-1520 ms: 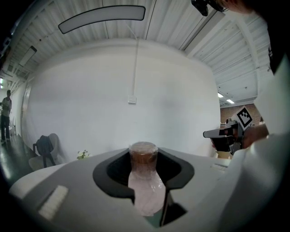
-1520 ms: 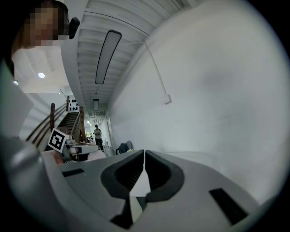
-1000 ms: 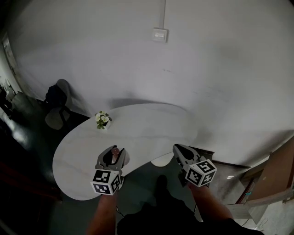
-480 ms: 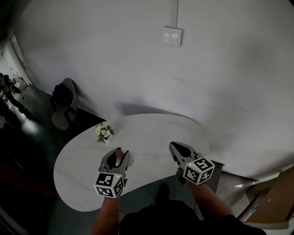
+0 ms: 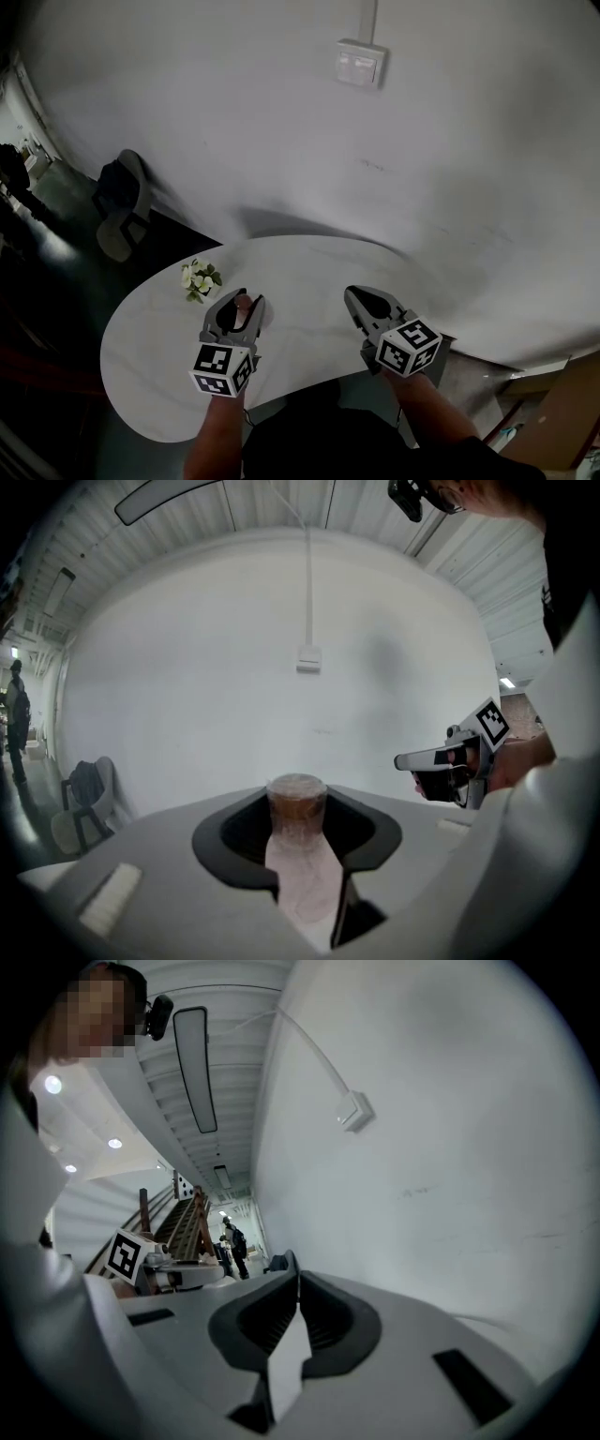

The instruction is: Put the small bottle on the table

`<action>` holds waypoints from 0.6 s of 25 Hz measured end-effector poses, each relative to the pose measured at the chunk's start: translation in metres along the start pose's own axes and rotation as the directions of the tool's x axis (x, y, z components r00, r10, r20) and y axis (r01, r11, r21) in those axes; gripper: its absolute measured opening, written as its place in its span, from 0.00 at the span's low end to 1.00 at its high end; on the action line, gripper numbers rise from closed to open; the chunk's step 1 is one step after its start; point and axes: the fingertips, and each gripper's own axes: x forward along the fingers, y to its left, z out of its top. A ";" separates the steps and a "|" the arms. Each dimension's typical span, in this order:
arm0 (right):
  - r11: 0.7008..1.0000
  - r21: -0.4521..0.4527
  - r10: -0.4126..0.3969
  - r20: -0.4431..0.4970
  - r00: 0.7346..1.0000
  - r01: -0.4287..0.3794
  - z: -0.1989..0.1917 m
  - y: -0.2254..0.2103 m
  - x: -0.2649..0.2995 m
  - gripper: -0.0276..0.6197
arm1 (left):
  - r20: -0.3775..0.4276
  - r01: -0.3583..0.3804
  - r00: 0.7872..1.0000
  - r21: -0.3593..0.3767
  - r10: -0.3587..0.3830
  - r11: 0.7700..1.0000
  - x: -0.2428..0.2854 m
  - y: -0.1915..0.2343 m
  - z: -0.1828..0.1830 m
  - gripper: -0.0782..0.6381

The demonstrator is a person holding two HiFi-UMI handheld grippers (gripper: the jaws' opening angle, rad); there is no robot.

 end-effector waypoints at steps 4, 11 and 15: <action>0.999 0.014 -0.048 -0.017 0.999 0.048 -0.004 -0.008 0.009 0.06 | -0.003 0.041 0.999 0.003 -0.041 0.999 0.013 0.006 0.000 0.32; 0.994 0.027 -0.107 -0.025 0.994 0.108 -0.010 -0.007 0.011 0.06 | -0.030 0.121 0.992 0.016 -0.121 0.993 0.030 0.010 -0.006 0.32; 0.991 0.036 -0.125 -0.025 0.992 0.126 -0.010 -0.021 0.012 0.06 | -0.052 0.150 0.987 0.009 -0.149 0.989 0.049 0.006 -0.009 0.32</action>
